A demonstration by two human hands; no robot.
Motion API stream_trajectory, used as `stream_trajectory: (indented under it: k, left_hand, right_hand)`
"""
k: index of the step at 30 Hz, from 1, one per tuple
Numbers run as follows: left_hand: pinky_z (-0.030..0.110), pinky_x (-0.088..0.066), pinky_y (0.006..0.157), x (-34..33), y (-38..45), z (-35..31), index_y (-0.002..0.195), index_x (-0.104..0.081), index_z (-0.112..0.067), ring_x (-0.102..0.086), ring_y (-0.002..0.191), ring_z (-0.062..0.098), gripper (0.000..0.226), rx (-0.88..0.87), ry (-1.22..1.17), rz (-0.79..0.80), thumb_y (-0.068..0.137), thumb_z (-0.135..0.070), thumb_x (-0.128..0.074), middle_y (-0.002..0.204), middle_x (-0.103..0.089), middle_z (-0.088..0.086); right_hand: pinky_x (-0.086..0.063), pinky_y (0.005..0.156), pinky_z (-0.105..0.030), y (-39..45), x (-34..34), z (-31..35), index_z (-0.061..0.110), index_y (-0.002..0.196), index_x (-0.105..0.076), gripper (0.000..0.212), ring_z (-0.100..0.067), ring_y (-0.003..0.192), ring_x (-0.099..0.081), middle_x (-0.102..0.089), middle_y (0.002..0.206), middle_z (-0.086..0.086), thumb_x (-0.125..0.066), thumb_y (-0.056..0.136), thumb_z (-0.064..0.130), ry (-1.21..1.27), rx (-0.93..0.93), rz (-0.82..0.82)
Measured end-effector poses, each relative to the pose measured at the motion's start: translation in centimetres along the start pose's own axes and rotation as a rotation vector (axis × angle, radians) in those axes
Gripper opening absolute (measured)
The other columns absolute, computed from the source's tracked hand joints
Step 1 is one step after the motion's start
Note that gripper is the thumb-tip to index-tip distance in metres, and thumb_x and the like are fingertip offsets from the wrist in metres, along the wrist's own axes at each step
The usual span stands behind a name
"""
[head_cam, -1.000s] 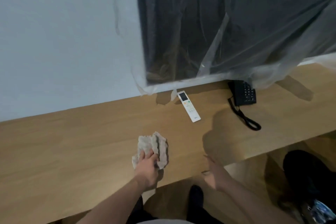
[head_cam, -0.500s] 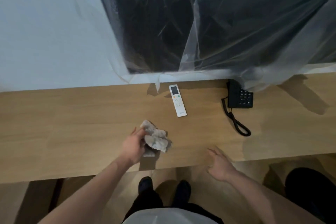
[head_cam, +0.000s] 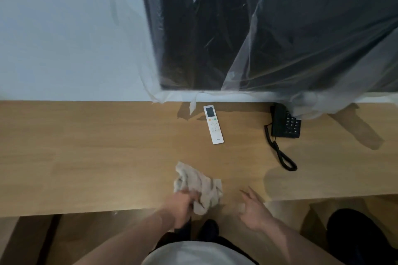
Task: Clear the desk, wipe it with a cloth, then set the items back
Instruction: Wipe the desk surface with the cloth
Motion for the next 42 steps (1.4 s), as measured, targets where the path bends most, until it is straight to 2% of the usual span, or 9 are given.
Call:
stream_trajectory:
  k: [5,7,11,15,20,28,35,39,42]
  left_hand:
    - [0.036,-0.052,0.102,0.8,1.7,-2.6,0.141,-0.053,-0.030,-0.061,0.125,0.026,0.048,-0.140,-0.133,0.098,0.095,-0.019,-0.058,0.141,-0.054,0.007]
    - [0.033,-0.057,0.093,3.7,2.2,-0.3,0.133,-0.059,-0.022,-0.070,0.110,0.016,0.038,-0.092,-0.246,-0.064,0.096,-0.013,-0.055,0.129,-0.065,0.006]
    - [0.040,-0.056,0.077,14.5,1.7,5.3,0.115,-0.065,-0.022,-0.071,0.095,0.033,0.022,0.159,-0.361,-0.516,0.096,-0.014,-0.058,0.101,-0.075,0.003]
    - [0.043,-0.052,0.089,19.3,2.3,10.2,0.130,-0.064,-0.015,-0.068,0.107,0.036,0.031,0.278,-0.352,-0.691,0.100,-0.013,-0.058,0.117,-0.072,0.010]
    - [0.039,-0.046,0.101,12.9,3.5,11.1,0.137,-0.060,-0.012,-0.059,0.125,0.040,0.042,0.329,-0.173,-0.301,0.096,-0.010,-0.055,0.133,-0.064,0.016]
    - [0.033,-0.047,0.106,-1.6,2.2,-4.0,0.118,-0.063,-0.035,-0.057,0.125,0.027,0.037,-0.063,-0.234,0.168,0.083,-0.021,-0.059,0.138,-0.057,0.001]
    - [0.021,-0.046,0.102,2.0,1.5,-4.0,0.137,-0.057,-0.024,-0.058,0.128,0.018,0.047,0.080,-0.367,-0.127,0.091,-0.014,-0.057,0.136,-0.059,-0.006]
    - [0.032,-0.049,0.089,7.7,-0.4,2.5,0.134,-0.062,-0.018,-0.065,0.114,0.036,0.048,0.335,-0.347,-0.597,0.089,-0.004,-0.058,0.130,-0.069,0.010]
    - [0.041,-0.049,0.091,9.4,-1.4,6.5,0.127,-0.062,-0.009,-0.061,0.115,0.041,0.038,0.534,-0.309,-0.725,0.089,-0.003,-0.058,0.128,-0.066,0.017]
  right_hand:
    - [-0.014,0.128,-0.030,0.2,0.6,0.6,0.022,0.166,-0.012,0.085,-0.024,0.160,-0.002,0.007,0.173,-0.004,-0.060,0.098,0.039,-0.012,-0.019,-0.002]
    - [-0.013,0.127,-0.029,0.2,0.9,0.6,0.021,0.166,-0.013,0.086,-0.022,0.160,-0.005,0.005,0.173,-0.004,-0.062,0.098,0.039,0.030,-0.029,-0.034]
    - [-0.014,0.126,-0.028,0.0,1.9,0.5,0.021,0.166,-0.012,0.087,-0.021,0.160,-0.007,0.005,0.173,-0.002,-0.064,0.099,0.038,0.094,-0.038,-0.066]
    - [-0.016,0.125,-0.027,-0.4,1.7,-0.1,0.022,0.166,-0.014,0.086,-0.022,0.160,-0.005,0.007,0.173,-0.002,-0.064,0.097,0.033,0.073,-0.055,-0.072]
    - [-0.014,0.125,-0.028,-0.8,1.7,0.0,0.023,0.166,-0.015,0.085,-0.022,0.160,-0.006,0.006,0.174,-0.001,-0.062,0.096,0.030,0.065,-0.050,-0.076]
    - [-0.014,0.128,-0.032,-1.4,1.9,-1.4,0.023,0.165,-0.015,0.079,-0.022,0.160,-0.001,0.002,0.173,-0.001,-0.058,0.099,0.027,0.016,0.009,-0.014]
    - [-0.014,0.126,-0.030,-0.7,4.1,-4.5,0.025,0.166,-0.015,0.086,-0.022,0.160,-0.003,0.009,0.173,0.000,-0.064,0.096,0.034,-0.121,0.096,0.009]
    - [-0.012,0.127,-0.033,-0.1,5.5,-2.8,0.028,0.166,-0.012,0.082,-0.026,0.160,-0.002,0.010,0.173,-0.002,-0.059,0.098,0.028,-0.251,0.220,0.038]
    - [-0.014,0.127,-0.039,0.9,5.7,-0.1,0.031,0.166,-0.012,0.081,-0.030,0.160,-0.002,0.008,0.174,-0.001,-0.058,0.101,0.040,-0.337,0.276,0.052]
Point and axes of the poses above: each hand's wrist, its own y-axis towards the middle knuckle, its own x-axis out of the back of the hand, z = x × y, the point moved 2 cm from there along y, towards the middle knuckle
